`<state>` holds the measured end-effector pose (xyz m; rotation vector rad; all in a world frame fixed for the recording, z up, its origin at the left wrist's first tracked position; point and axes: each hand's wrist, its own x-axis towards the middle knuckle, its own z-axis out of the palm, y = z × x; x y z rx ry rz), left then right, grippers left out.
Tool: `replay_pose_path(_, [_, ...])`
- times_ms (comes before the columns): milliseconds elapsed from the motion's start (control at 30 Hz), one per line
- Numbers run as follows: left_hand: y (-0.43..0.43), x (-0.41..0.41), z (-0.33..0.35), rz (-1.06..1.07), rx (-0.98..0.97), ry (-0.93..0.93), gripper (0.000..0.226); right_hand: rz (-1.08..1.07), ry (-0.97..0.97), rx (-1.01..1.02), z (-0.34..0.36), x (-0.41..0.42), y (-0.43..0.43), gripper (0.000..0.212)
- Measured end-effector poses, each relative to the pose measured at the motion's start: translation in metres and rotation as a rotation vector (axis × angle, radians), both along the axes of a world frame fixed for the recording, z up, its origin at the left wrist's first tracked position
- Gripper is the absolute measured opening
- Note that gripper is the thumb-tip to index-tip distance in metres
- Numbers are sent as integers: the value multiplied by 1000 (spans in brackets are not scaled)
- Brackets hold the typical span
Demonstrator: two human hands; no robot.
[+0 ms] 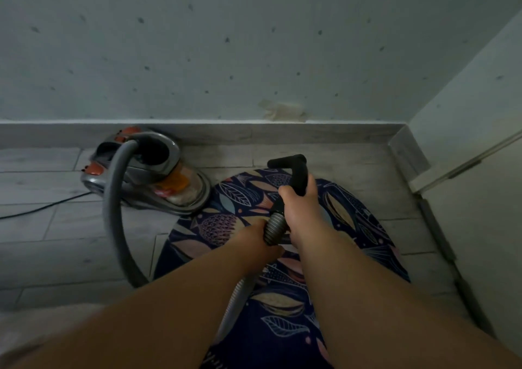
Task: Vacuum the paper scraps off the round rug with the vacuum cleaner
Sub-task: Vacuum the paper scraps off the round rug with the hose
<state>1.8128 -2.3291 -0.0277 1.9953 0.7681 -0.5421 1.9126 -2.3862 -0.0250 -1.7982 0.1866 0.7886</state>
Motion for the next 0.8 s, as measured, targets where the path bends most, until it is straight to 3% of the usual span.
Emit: replay_pose_path(800, [56, 183, -218, 38, -93, 15, 81, -31, 56, -219, -220, 185, 62, 79])
